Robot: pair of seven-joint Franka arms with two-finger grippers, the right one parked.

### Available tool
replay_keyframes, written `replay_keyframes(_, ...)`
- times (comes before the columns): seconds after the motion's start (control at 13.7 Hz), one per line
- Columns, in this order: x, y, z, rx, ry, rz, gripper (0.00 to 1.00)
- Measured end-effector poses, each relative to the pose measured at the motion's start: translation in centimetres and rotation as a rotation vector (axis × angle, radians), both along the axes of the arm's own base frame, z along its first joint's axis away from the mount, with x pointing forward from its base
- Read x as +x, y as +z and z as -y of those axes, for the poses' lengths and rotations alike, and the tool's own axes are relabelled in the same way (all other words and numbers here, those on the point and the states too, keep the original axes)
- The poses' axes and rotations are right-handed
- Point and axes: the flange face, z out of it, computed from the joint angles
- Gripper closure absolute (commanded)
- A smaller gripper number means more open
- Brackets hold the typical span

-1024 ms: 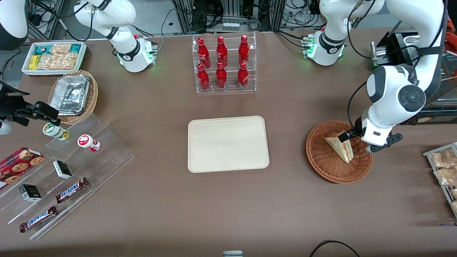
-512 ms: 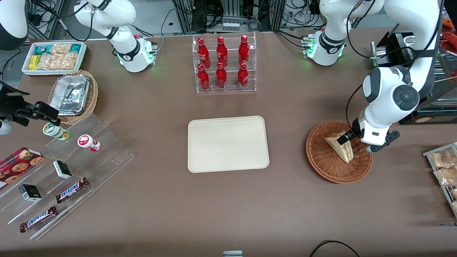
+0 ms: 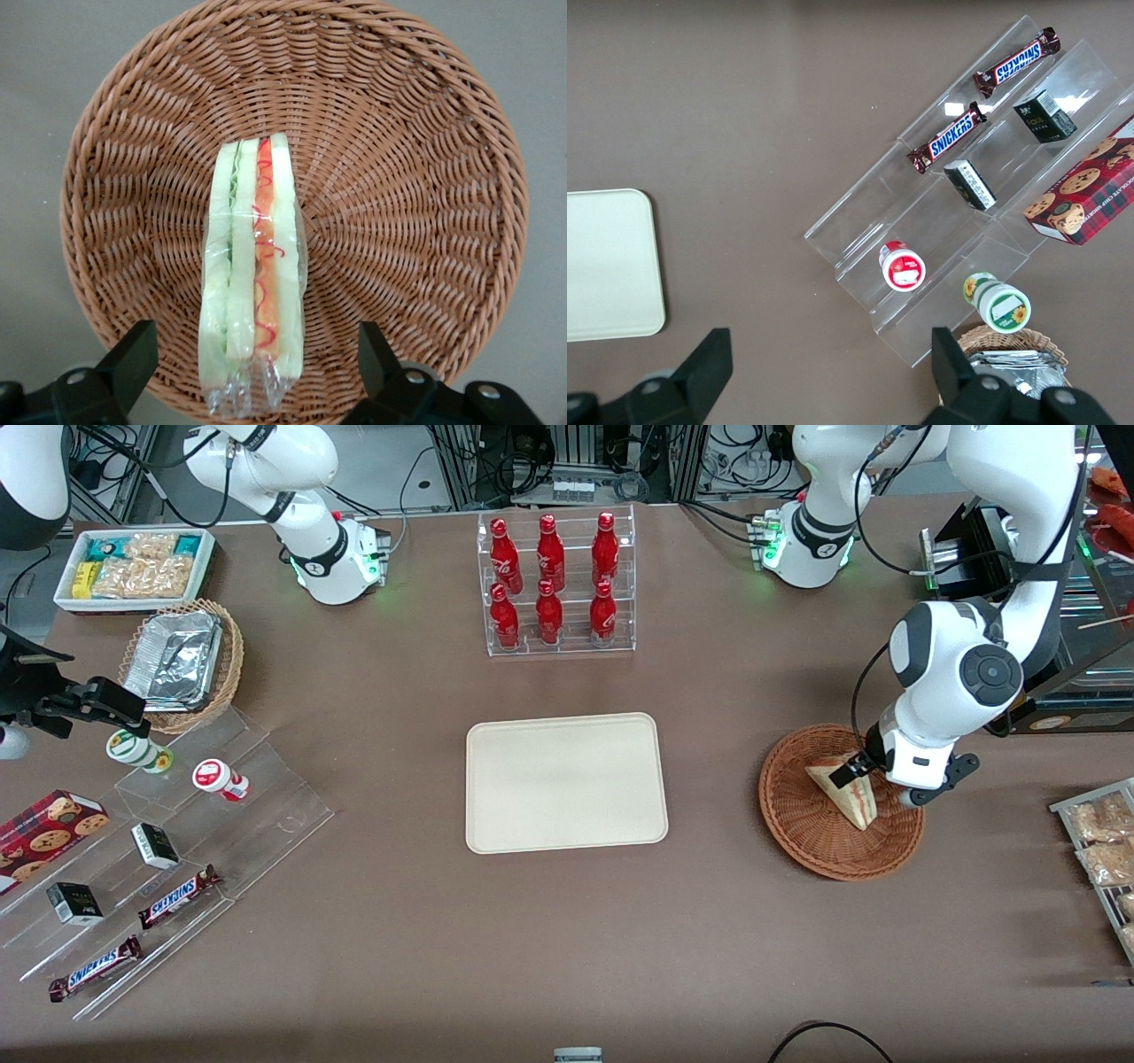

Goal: Place sandwich from basket to tray
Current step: 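Lower the left gripper onto the wrapped sandwich's upright edge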

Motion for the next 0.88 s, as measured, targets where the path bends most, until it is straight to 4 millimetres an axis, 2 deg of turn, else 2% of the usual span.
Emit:
replay_keyframes(0.44, -0.1, -2.6, 0.0, -0.001, 0.015, -0.028, 0.00)
replay_keyframes(0.51, -0.1, -3.1, 0.0, 0.000, 0.017, -0.037, 0.12)
replay_keyframes(0.66, -0.2, -3.8, 0.0, 0.000, 0.019, -0.048, 0.63)
replay_keyframes(0.73, -0.2, -4.0, 0.0, 0.000, 0.019, -0.051, 0.82)
replay_keyframes(0.8, -0.2, -4.0, 0.0, 0.000, 0.019, -0.052, 0.96)
replay_keyframes(0.88, -0.2, -4.0, 0.0, 0.000, 0.019, -0.053, 1.00)
